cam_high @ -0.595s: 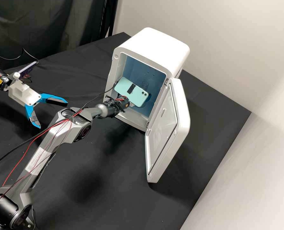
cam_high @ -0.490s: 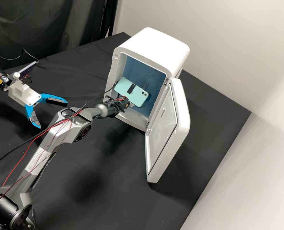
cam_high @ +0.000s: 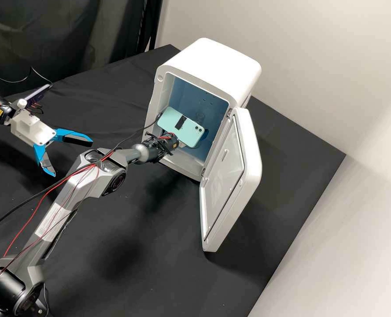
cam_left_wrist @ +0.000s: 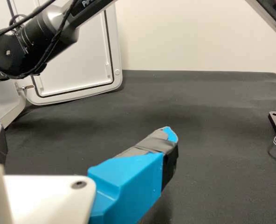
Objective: Place the flask in the incubator
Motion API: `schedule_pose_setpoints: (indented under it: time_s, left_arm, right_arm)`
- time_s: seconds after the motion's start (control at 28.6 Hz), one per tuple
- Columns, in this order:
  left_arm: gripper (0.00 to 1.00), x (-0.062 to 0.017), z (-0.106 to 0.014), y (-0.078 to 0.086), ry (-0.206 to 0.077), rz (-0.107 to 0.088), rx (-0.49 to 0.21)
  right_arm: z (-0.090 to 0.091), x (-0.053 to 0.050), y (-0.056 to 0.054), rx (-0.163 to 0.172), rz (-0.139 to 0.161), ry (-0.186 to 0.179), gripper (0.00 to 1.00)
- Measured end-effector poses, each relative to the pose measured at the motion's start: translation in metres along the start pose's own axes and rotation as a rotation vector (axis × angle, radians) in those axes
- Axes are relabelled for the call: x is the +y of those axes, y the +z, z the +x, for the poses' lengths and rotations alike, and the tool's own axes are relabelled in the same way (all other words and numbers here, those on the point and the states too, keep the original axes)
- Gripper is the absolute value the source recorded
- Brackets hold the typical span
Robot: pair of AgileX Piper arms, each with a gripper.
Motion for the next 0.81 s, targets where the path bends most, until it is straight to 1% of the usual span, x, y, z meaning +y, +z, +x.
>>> schedule_pose_setpoints:
  time_s: [0.25,0.81]
  left_arm:
    - [1.00,-0.0001,0.0000,0.0005,0.000,0.000,-0.002]
    - [1.00,0.0002,-0.0001,0.0005,0.000,0.000,-0.002]
  right_arm:
    - [0.0006,0.0053,0.0058,-0.010,0.003,0.009,0.00]
    - [0.0006,0.0060,0.0066,-0.012,0.003,0.010,0.00]
